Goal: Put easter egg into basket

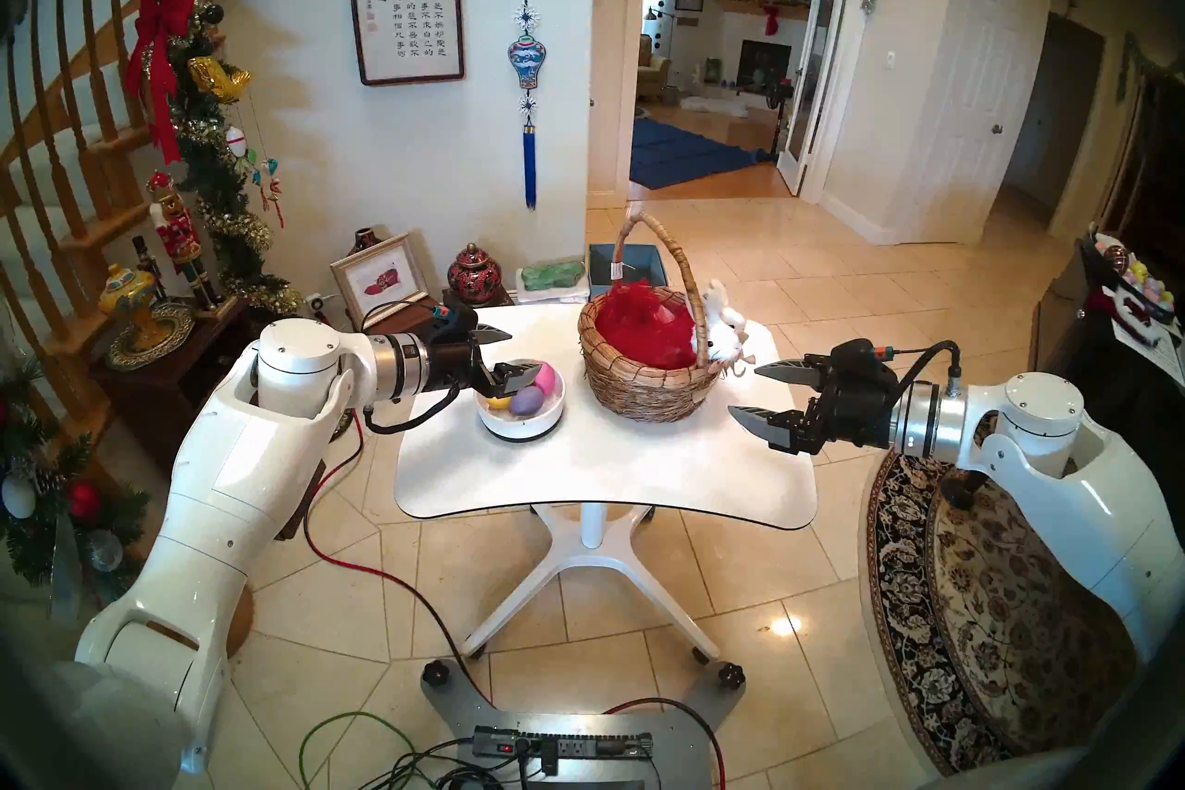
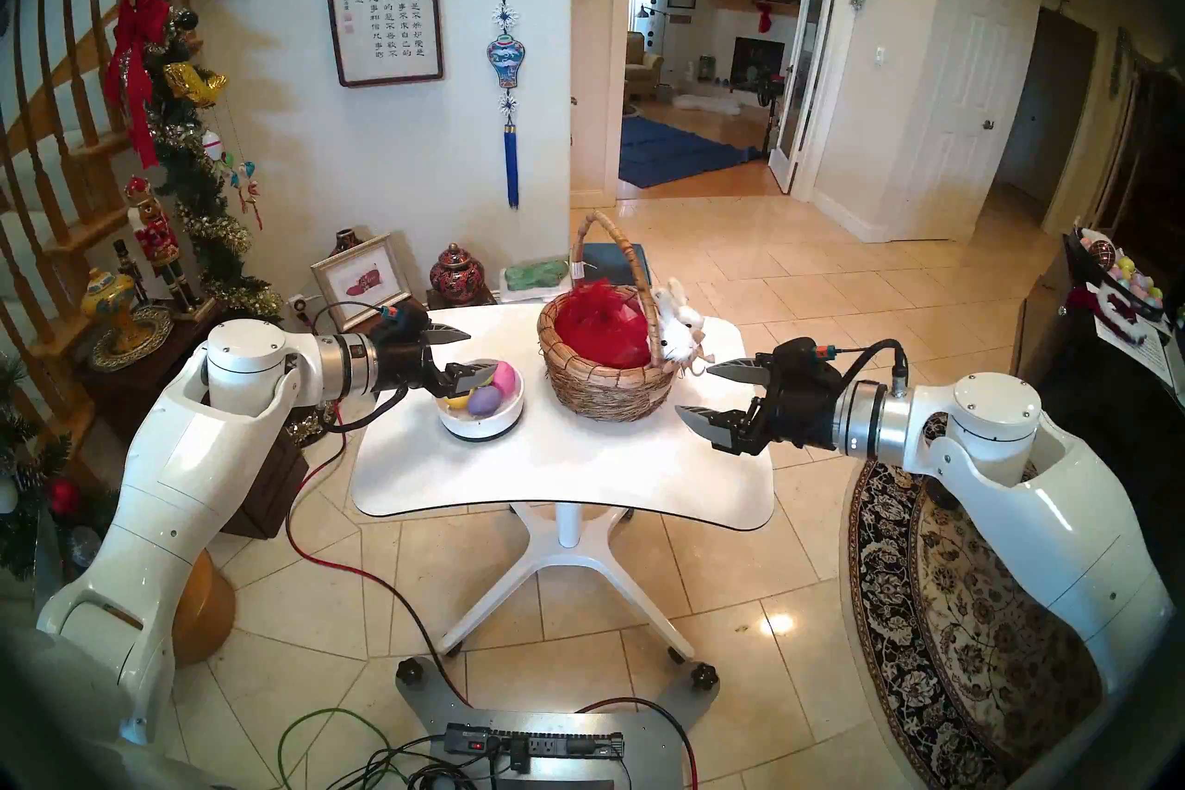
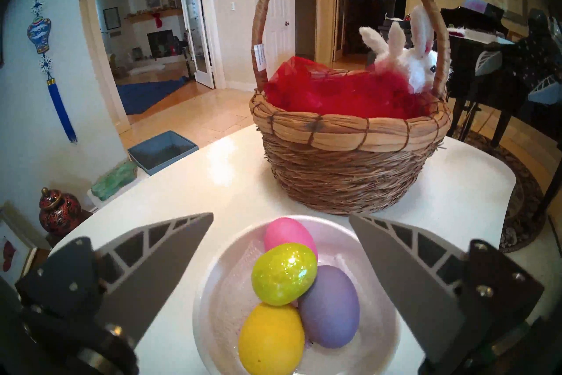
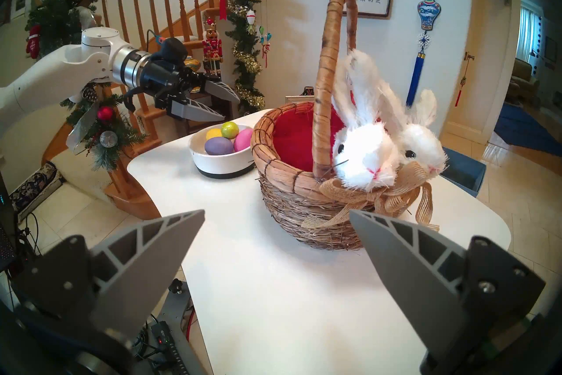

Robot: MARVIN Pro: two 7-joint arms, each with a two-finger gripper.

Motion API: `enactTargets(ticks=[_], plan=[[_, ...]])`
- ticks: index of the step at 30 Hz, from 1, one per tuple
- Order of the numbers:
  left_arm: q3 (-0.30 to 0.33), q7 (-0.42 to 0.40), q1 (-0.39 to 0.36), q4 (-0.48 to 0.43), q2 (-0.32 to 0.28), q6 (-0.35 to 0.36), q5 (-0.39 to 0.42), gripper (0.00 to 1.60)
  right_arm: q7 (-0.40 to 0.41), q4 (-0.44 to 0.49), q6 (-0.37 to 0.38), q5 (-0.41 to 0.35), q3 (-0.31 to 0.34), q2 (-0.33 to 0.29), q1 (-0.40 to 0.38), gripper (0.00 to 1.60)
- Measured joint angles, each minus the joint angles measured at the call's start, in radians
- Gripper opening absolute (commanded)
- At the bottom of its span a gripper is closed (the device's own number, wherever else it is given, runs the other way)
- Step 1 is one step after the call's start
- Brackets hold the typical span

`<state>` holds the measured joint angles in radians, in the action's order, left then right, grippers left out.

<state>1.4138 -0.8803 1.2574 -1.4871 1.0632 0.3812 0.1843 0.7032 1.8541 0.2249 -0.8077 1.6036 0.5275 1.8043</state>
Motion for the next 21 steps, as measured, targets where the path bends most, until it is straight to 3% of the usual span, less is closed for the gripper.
enactTargets(ticks=[21], plan=[[-0.022, -0.057, -0.046, 0.056, -0.022, 0.002, -0.020, 1.60, 0.000, 0.000, 0.000, 0.000, 0.000, 0.000, 0.000, 1.60]])
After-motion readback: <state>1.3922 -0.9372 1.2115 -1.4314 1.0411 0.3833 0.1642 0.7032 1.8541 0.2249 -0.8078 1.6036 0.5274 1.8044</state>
